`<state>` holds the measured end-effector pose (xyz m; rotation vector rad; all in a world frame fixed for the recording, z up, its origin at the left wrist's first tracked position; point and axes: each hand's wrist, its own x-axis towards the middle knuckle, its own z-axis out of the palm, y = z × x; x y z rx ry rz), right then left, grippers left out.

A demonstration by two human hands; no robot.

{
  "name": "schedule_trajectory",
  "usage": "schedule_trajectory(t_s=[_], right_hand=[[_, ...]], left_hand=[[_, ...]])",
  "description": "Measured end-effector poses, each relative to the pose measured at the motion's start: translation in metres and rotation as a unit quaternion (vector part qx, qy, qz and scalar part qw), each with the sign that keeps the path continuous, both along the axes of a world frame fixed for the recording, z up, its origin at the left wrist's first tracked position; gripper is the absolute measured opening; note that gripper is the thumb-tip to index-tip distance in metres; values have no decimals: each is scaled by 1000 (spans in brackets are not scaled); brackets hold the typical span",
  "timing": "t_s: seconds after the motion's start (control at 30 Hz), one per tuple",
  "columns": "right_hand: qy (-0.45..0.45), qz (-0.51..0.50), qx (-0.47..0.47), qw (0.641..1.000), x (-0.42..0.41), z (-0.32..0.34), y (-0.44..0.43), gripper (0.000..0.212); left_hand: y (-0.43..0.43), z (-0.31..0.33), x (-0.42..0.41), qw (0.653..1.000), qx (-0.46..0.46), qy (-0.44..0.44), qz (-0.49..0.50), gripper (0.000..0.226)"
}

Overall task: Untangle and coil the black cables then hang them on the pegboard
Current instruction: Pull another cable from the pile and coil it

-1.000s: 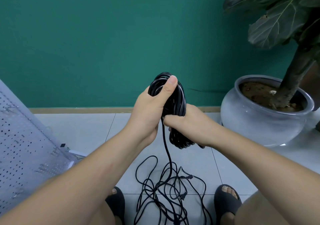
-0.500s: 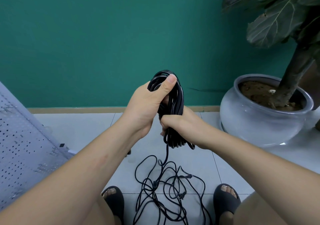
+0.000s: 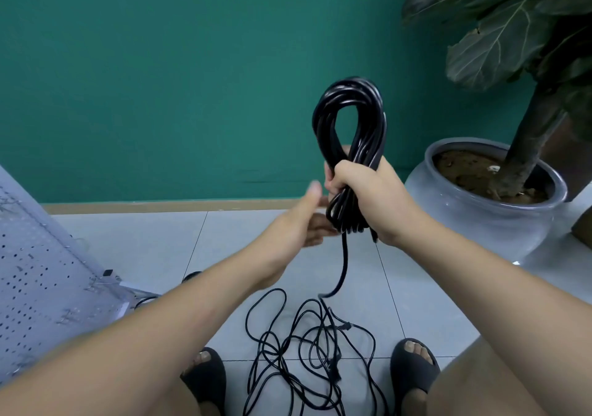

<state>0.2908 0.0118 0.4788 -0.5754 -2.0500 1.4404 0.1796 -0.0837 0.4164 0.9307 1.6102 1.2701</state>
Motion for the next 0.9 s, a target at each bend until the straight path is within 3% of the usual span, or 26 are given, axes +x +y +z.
schedule_trajectory(t_s=[0.07, 0.17, 0.3, 0.47, 0.63, 0.8, 0.9], right_hand=[[13, -15, -4, 1000, 1, 1, 6, 38], [29, -53, -16, 998, 5, 1, 14, 36], [51, -131, 5, 990, 9, 1, 22, 25], [2, -191, 51, 980, 3, -11, 30, 38], [-136, -105, 117, 978, -1, -24, 32, 34], [-133, 109, 60, 983, 3, -31, 7, 65], [-99, 175, -26, 979, 2, -33, -7, 77]], left_hand=[[-6, -8, 12, 997, -43, 27, -61, 43], [-19, -21, 28, 989, -61, 80, -110, 38], [-32, -25, 36, 976, -32, 189, -102, 26], [-42, -4, 30, 938, -4, 326, -115, 21], [-47, 29, 4, 932, 80, 350, -49, 16], [-54, 48, -15, 929, 162, 332, 2, 18], [-57, 53, -20, 907, 200, 368, 44, 26]])
